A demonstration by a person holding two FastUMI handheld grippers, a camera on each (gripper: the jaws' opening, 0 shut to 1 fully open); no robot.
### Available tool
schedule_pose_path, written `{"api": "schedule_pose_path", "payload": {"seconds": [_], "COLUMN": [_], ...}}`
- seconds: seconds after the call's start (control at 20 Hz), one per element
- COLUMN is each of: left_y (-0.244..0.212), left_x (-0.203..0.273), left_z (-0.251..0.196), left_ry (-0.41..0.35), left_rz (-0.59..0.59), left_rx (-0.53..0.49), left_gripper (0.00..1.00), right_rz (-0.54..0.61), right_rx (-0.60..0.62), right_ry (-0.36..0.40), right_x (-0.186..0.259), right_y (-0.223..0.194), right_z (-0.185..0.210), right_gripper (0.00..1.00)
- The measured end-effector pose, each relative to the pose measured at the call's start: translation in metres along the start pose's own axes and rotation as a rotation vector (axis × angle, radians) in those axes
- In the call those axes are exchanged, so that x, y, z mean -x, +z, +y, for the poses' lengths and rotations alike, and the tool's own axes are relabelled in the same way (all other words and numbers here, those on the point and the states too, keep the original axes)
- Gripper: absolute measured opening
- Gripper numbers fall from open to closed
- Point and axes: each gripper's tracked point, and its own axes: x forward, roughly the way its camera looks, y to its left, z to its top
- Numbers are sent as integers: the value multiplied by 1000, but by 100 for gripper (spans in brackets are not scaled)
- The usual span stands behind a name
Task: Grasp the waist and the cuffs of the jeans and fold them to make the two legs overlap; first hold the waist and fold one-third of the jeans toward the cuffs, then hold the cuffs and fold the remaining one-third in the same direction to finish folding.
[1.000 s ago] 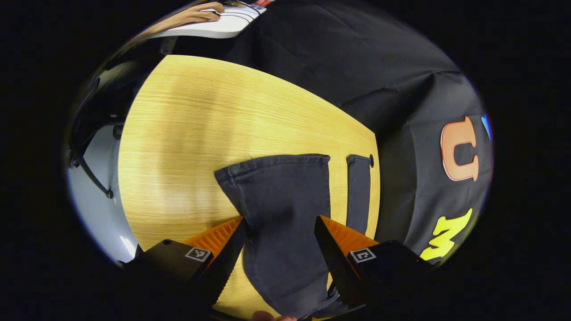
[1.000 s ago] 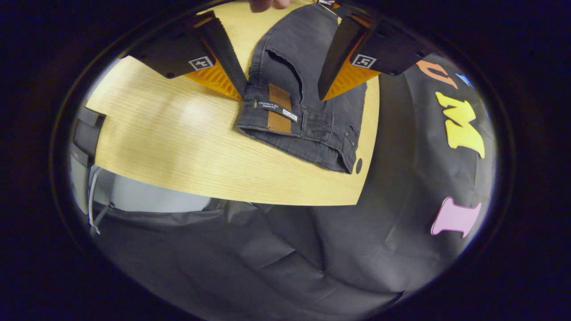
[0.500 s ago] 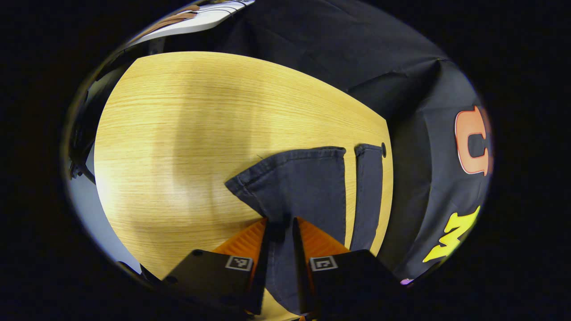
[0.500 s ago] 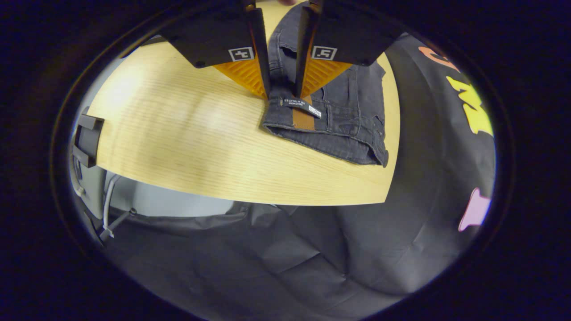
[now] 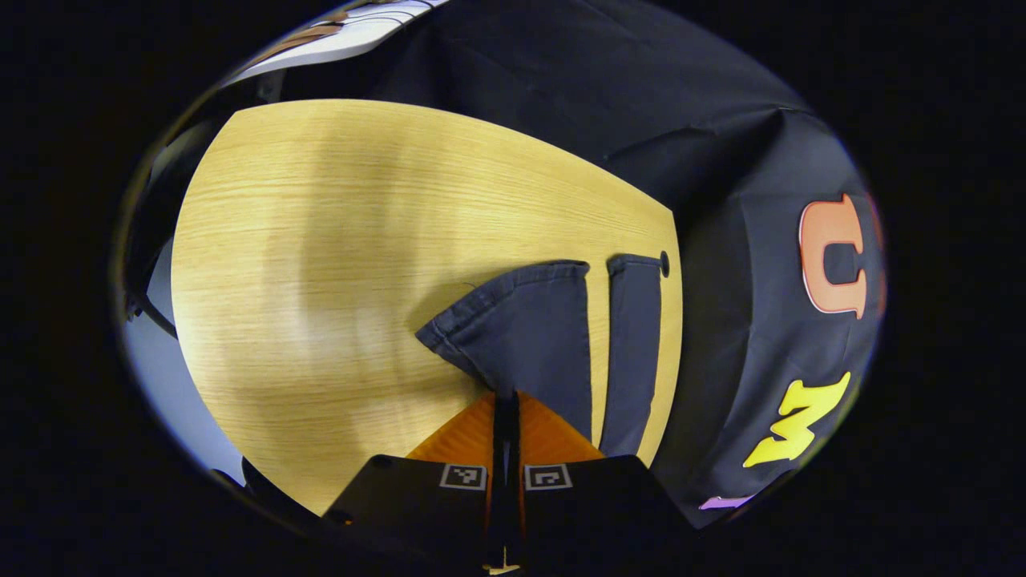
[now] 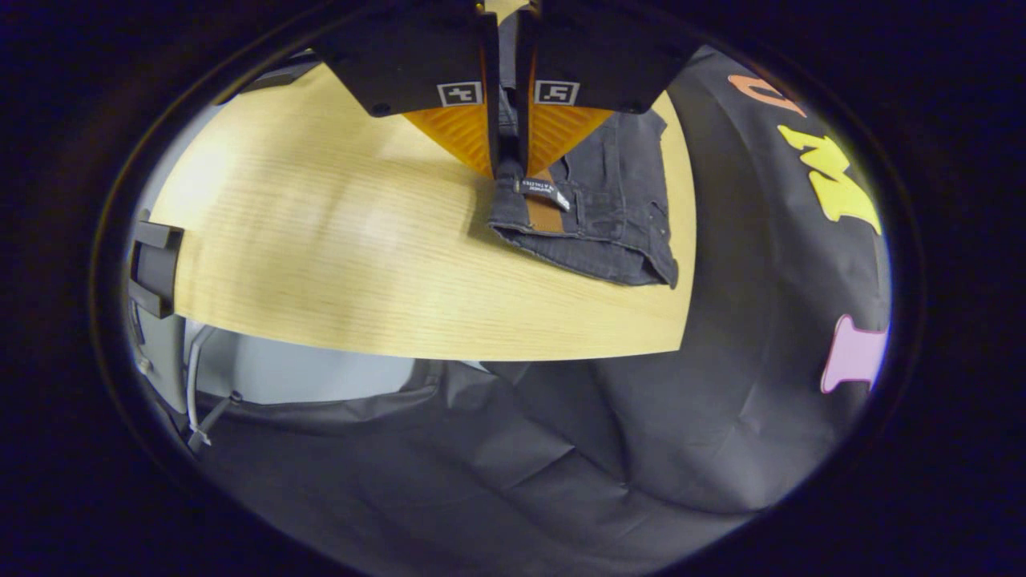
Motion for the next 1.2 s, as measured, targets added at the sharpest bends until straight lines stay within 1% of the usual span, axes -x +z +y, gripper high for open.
{"api": "schedule_pose_path", "payload": {"seconds": [0.05,0.15,0.3,0.5,0.65,0.7,0.75,0.9,0.95,1.05,1.2], "left_y": [-1,-3,-1,10,21,25,31,39,41,44,55], "left_x": [6,17,35,46,35,29,22,-3,-11,-29,-59], "left_z": [-8,-24,-48,-81,-111,-121,-128,-150,-161,-182,-203], "left_ry": [-11,-33,-67,-88,-91,-86,-84,-65,-68,-63,-33], "left_rz": [4,13,24,47,74,81,83,102,110,131,158], "left_rx": [-12,-32,-35,-82,-130,-145,-169,-283,-306,-327,-335], "left_gripper": [4,4,4,4,3,0,3,4,4,3,3], "right_rz": [3,11,4,-1,5,6,6,7,13,12,-1], "right_rx": [2,15,44,84,117,129,141,168,174,173,174], "right_ry": [13,34,72,124,159,168,171,170,175,172,169], "right_x": [-4,9,32,57,61,60,58,47,42,28,0], "right_y": [-2,-6,-7,-6,-5,-4,-3,-1,-2,1,14], "right_z": [5,13,31,69,105,117,126,156,167,184,211], "right_gripper": [1,0,1,1,1,1,1,1,1,1,1]}}
